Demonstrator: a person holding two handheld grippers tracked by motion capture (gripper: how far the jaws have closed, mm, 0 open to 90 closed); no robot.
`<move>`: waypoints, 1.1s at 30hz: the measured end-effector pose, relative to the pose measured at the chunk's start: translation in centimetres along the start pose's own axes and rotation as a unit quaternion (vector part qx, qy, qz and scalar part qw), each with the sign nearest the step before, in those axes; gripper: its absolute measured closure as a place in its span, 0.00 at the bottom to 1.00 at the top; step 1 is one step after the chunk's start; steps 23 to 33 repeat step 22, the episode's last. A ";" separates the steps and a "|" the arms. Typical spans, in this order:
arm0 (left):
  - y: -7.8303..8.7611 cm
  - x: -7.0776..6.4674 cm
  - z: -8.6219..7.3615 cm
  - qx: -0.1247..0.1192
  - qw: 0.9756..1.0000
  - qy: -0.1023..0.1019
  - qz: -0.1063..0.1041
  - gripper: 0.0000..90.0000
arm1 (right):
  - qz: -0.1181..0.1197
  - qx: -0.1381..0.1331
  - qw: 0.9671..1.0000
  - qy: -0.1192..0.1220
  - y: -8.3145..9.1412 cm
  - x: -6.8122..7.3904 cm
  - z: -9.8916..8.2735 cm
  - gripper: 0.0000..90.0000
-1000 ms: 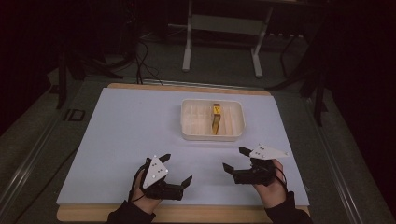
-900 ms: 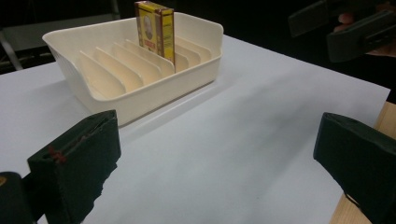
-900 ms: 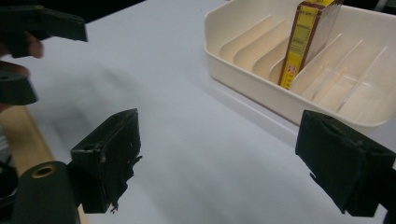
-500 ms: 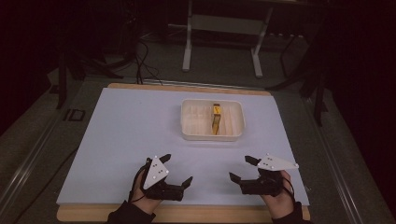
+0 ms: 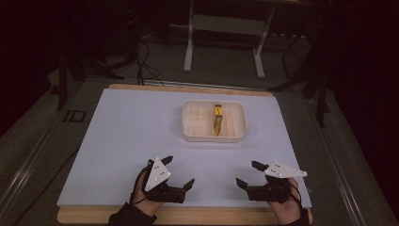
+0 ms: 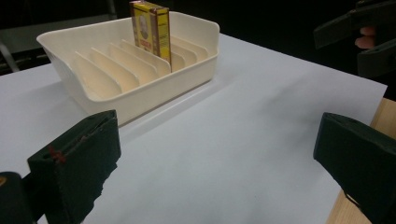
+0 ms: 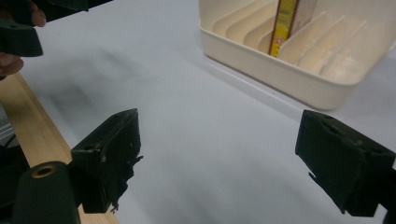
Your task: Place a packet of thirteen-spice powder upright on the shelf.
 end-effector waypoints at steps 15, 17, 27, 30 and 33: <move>0.0 0.1 -0.1 0.001 1.000 0.000 -0.004 0.01 | -0.003 0.010 1.000 -0.014 -0.5 -1.3 -0.9 0.15; -0.1 0.0 -0.2 0.003 1.000 0.000 -0.004 0.01 | -0.004 0.012 1.000 -0.016 -0.5 -1.5 -0.9 0.15; 0.0 0.0 -0.1 0.003 1.000 -0.004 -0.005 0.01 | -0.005 0.012 1.000 -0.019 -0.5 -1.6 -1.0 0.15; 0.0 0.0 -0.1 0.003 1.000 -0.004 -0.005 0.01 | -0.005 0.012 1.000 -0.019 -0.5 -1.6 -1.0 0.15; 0.0 0.0 -0.1 0.003 1.000 -0.004 -0.005 0.01 | -0.005 0.012 1.000 -0.019 -0.5 -1.6 -1.0 0.15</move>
Point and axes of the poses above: each handheld gripper's, and its own axes: y roughly backward along the jaws, z roughly out of its top, x roughly to its left, the point moved 2 cm from there along -y, roughly forward along the jaws, and after that the axes turned 9 degrees about -z, right-handed, at the moved point
